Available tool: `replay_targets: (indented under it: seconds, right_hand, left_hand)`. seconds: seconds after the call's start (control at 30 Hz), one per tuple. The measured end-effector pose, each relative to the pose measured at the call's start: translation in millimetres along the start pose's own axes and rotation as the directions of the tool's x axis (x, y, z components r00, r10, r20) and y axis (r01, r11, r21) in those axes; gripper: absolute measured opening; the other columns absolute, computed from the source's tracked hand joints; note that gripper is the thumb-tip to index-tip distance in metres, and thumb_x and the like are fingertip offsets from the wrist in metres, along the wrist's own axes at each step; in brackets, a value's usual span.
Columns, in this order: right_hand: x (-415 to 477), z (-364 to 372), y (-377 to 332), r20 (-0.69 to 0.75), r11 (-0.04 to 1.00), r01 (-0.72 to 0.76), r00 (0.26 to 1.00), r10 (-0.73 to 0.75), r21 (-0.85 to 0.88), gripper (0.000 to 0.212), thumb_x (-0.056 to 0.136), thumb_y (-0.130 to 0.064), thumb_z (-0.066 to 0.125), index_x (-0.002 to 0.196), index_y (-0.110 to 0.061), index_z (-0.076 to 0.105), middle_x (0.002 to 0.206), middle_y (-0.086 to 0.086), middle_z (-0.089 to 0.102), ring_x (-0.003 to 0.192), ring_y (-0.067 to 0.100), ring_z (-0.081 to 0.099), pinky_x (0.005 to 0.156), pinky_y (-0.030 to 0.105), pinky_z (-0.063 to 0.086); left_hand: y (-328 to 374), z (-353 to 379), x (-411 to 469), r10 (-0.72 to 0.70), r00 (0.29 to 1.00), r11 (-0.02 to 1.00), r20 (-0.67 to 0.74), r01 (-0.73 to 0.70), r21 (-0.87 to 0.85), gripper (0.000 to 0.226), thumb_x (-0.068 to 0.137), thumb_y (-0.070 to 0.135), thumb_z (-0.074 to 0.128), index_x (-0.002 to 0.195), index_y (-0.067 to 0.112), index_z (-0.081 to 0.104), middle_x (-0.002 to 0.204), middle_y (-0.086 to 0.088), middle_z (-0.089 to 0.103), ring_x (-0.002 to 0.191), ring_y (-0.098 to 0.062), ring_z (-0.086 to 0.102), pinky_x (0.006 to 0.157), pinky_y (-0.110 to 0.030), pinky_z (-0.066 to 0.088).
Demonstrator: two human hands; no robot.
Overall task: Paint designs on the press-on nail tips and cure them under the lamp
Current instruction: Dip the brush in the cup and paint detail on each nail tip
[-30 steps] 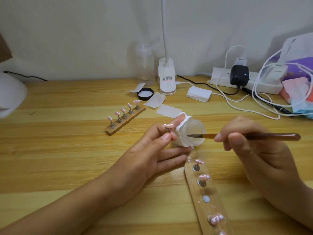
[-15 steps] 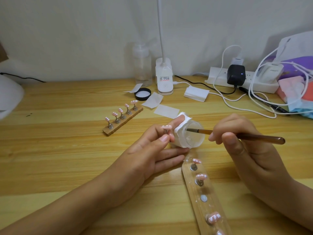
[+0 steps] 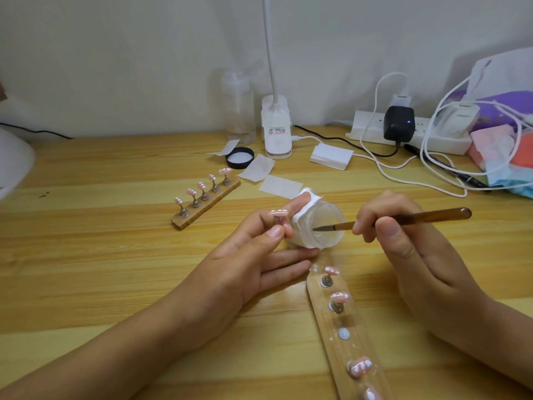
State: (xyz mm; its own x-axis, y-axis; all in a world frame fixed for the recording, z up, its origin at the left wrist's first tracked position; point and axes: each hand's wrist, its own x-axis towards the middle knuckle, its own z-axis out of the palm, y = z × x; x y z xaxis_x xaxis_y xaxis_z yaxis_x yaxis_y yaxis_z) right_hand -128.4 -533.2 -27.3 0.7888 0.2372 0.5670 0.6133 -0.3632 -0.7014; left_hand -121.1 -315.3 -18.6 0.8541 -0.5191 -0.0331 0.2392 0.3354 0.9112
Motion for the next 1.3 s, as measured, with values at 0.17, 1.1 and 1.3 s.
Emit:
replay_targets:
  seconds: [0.17, 1.1, 1.3]
  right_hand:
    - [-0.7, -0.1, -1.8, -0.034, 1.000, 0.016, 0.999, -0.017, -0.023, 0.021, 0.100, -0.029, 0.035, 0.102, -0.033, 0.055, 0.100, -0.023, 0.052, 0.097, 0.018, 0.051, 0.087, 0.036, 0.039]
    - [0.4, -0.4, -0.5, -0.075, 0.991, 0.099, 0.993, -0.093, 0.085, 0.017, 0.099, -0.021, 0.036, 0.101, -0.034, 0.047, 0.092, -0.011, 0.047, 0.088, 0.016, 0.047, 0.083, 0.026, 0.040]
    - [5.9, -4.4, 4.9, -0.190, 0.970, 0.076, 0.981, -0.031, 0.231, 0.018, 0.105, -0.034, 0.039, 0.093, -0.039, 0.052, 0.084, -0.014, 0.046, 0.085, 0.012, 0.045, 0.085, 0.019, 0.039]
  left_hand:
    - [-0.8, -1.6, -0.3, -0.012, 1.000, 1.000, -0.001, 0.011, -0.007, 0.013, 0.091, 0.023, 0.048, 0.083, 0.018, 0.058, 0.144, 0.015, 0.050, 0.119, -0.035, 0.061, 0.101, -0.041, 0.048]
    - [0.1, -5.9, 1.8, -0.035, 0.999, 0.995, -0.015, 0.034, -0.089, 0.008, 0.093, 0.023, 0.048, 0.090, 0.017, 0.053, 0.144, 0.013, 0.051, 0.119, -0.041, 0.059, 0.100, -0.047, 0.047]
    - [5.6, -7.9, 3.2, -0.095, 0.995, 0.974, -0.029, 0.087, -0.208, 0.013, 0.086, 0.029, 0.058, 0.092, 0.019, 0.055, 0.142, 0.008, 0.054, 0.116, -0.046, 0.059, 0.097, -0.051, 0.049]
